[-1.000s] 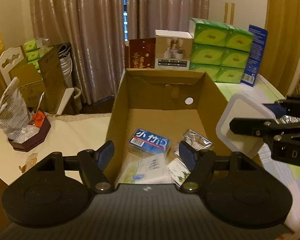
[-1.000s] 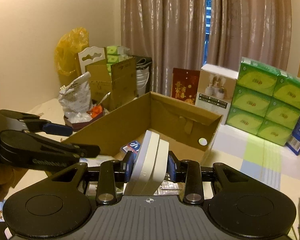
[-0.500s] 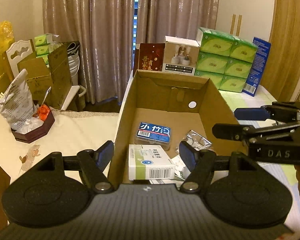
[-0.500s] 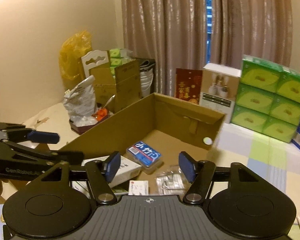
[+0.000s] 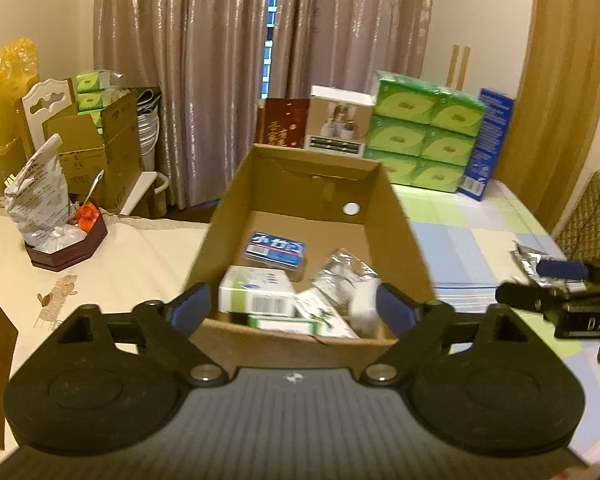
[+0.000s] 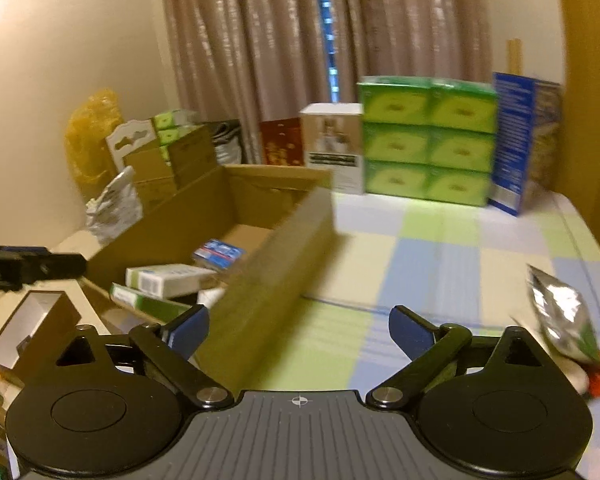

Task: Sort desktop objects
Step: 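Return both tools to the table toward the cable and red candy packet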

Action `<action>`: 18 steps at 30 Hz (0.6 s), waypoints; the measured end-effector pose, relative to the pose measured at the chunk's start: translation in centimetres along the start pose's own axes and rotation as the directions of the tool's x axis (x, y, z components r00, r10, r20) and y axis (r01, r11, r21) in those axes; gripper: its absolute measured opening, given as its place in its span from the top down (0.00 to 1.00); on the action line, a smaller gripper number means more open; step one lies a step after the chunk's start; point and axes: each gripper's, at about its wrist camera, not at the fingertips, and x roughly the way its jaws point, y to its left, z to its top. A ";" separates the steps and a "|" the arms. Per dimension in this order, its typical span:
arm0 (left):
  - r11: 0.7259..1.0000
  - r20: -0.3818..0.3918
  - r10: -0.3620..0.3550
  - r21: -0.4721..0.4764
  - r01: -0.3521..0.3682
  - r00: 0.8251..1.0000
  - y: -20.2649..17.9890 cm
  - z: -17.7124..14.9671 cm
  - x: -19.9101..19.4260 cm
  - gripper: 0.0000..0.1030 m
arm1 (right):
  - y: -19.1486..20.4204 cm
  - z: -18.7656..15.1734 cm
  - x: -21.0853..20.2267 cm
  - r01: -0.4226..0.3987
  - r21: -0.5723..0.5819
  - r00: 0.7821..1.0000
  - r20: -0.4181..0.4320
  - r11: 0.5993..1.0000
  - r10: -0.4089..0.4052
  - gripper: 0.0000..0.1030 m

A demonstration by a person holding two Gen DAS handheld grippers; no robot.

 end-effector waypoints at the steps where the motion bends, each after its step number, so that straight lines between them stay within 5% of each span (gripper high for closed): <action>1: 1.000 0.001 -0.005 0.001 0.005 1.000 -0.5 -0.1 -0.5 0.10 | -0.5 -0.4 -0.8 0.011 0.009 1.000 0.002 1.000 -0.011 0.07; 18: 0.998 -0.047 -0.056 0.021 0.057 0.997 -11.1 -2.9 -5.0 0.01 | -8.3 -3.4 -10.8 0.129 0.186 0.991 0.021 0.974 -0.136 0.02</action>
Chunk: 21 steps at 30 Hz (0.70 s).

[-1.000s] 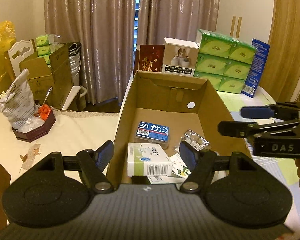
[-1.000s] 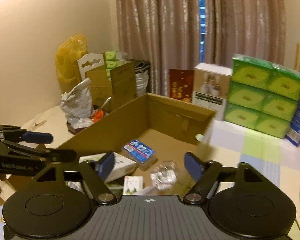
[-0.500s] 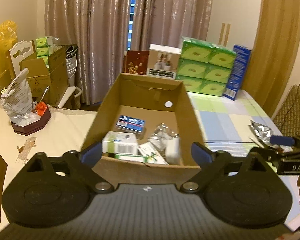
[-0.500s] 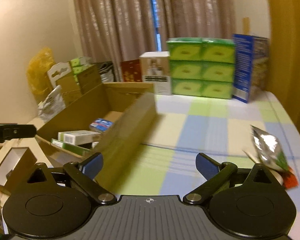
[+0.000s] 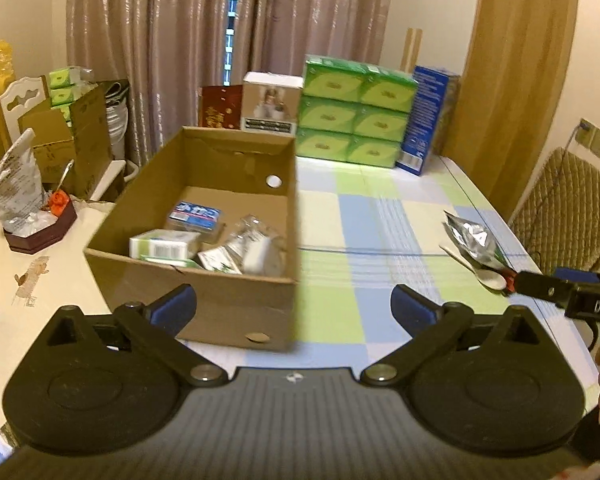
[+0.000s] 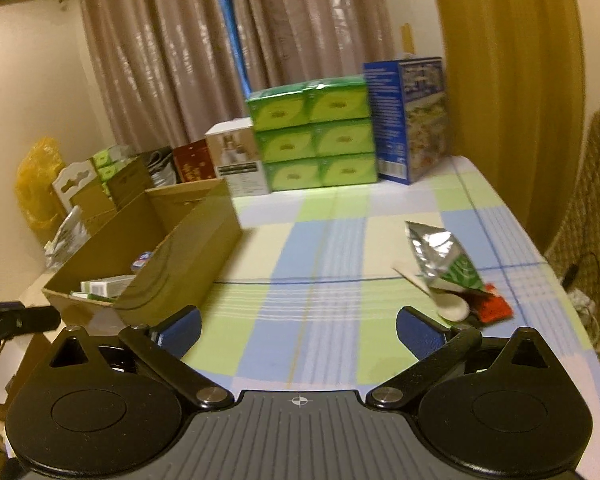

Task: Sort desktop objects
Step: 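Return both tools to the table toward the cable and red candy packet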

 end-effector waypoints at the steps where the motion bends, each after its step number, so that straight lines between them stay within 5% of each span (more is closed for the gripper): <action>1: 1.000 -0.006 -0.008 0.001 0.008 1.000 -0.6 -0.2 0.0 0.01 | -0.5 -0.1 -0.3 0.007 0.009 1.000 0.000 1.000 -0.007 0.02; 21: 0.993 -0.070 -0.095 0.057 0.099 0.993 -7.8 -2.5 1.5 0.01 | -8.4 -1.2 -4.0 0.139 0.096 0.990 0.002 0.986 -0.140 0.02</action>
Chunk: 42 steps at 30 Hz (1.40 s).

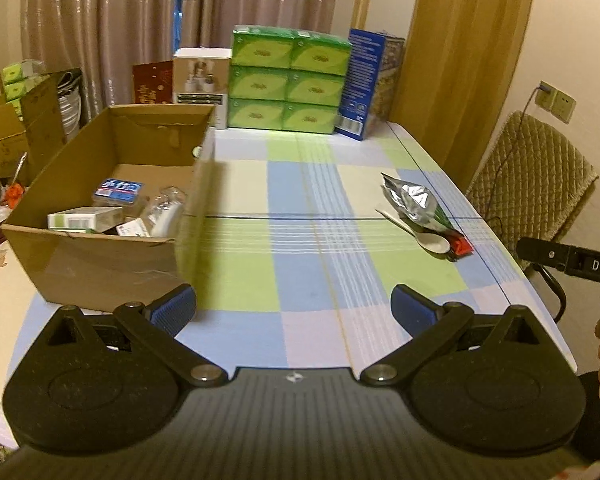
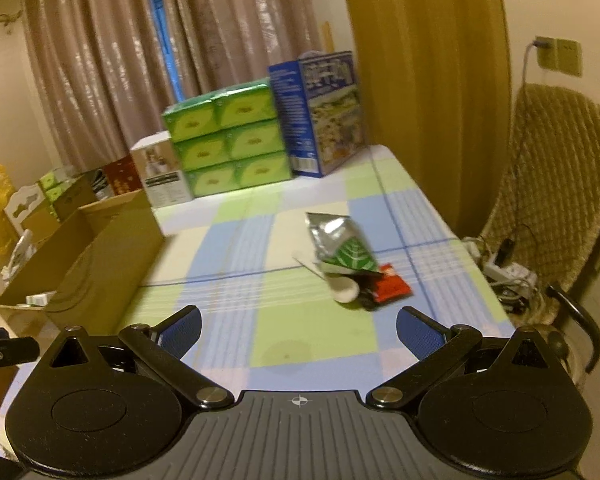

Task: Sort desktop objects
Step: 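Return both tools to the table toward the cable and red candy packet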

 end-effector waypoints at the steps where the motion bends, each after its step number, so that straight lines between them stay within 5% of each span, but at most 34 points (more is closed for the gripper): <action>1: 1.000 -0.003 -0.004 0.004 0.004 1.000 -0.3 0.0 0.2 0.01 | -0.4 -0.1 0.0 0.006 0.005 1.000 -0.003 1.000 -0.006 0.02; 18: 0.995 -0.059 -0.059 0.074 0.063 0.997 -4.5 1.0 5.3 0.01 | -5.7 -1.1 2.3 0.078 0.039 0.996 -0.055 0.996 -0.076 0.02; 37: 0.987 -0.098 -0.104 0.114 0.115 0.990 -7.2 2.5 12.8 0.01 | -8.0 -0.4 12.0 0.059 -0.207 0.989 -0.121 0.976 -0.086 0.03; 42: 0.984 -0.123 -0.116 0.120 0.131 0.986 -7.5 2.4 15.0 0.01 | -8.9 -0.2 15.7 0.045 -0.277 0.985 -0.150 0.960 -0.090 0.14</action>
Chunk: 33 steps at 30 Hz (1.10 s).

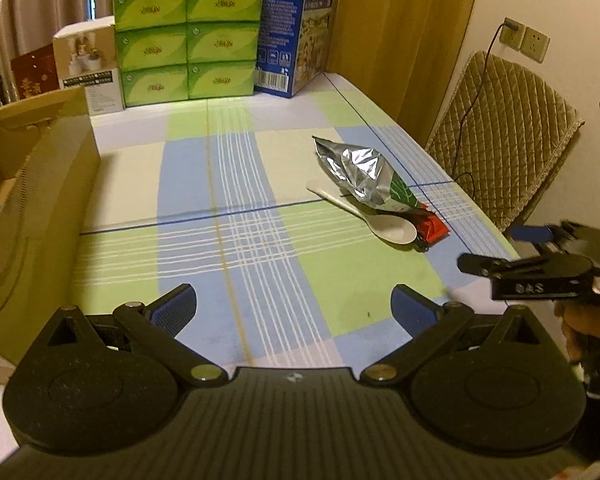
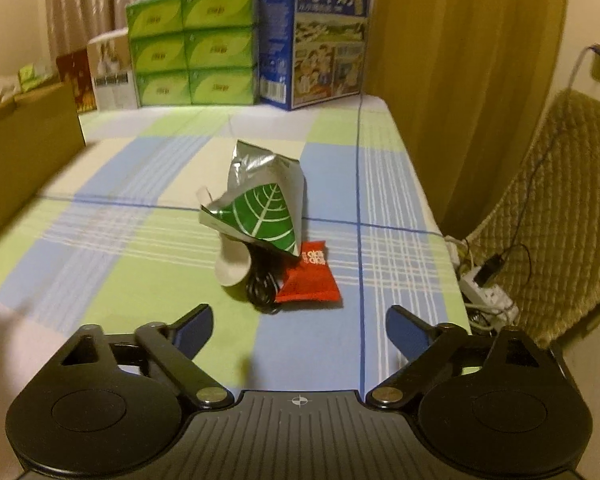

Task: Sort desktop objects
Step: 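Return both tools to the table toward the cable and red candy packet, then grasp the black cable with left tool while right tool grasps the red candy packet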

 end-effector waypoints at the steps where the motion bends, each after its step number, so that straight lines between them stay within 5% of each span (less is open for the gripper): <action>1: 1.000 -0.005 -0.003 -0.001 0.003 1.000 0.1 0.0 0.4 0.01 | -0.1 0.1 0.6 -0.002 -0.013 1.000 -0.006 1.000 0.002 0.15; 16: 0.999 -0.047 -0.018 -0.036 0.016 0.999 1.7 -0.5 4.0 0.01 | -0.2 1.1 6.6 -0.011 -0.072 1.000 -0.023 0.997 0.009 0.27; 23: 0.998 -0.048 -0.018 -0.055 0.015 0.999 2.4 -0.7 4.3 0.01 | 1.1 1.6 6.4 -0.010 -0.044 0.999 -0.045 0.999 0.008 0.53; 33: 0.996 -0.043 -0.011 -0.086 0.007 0.999 3.2 -2.2 2.8 0.01 | 8.8 -1.7 1.9 -0.206 0.010 0.975 -0.076 0.978 0.207 0.50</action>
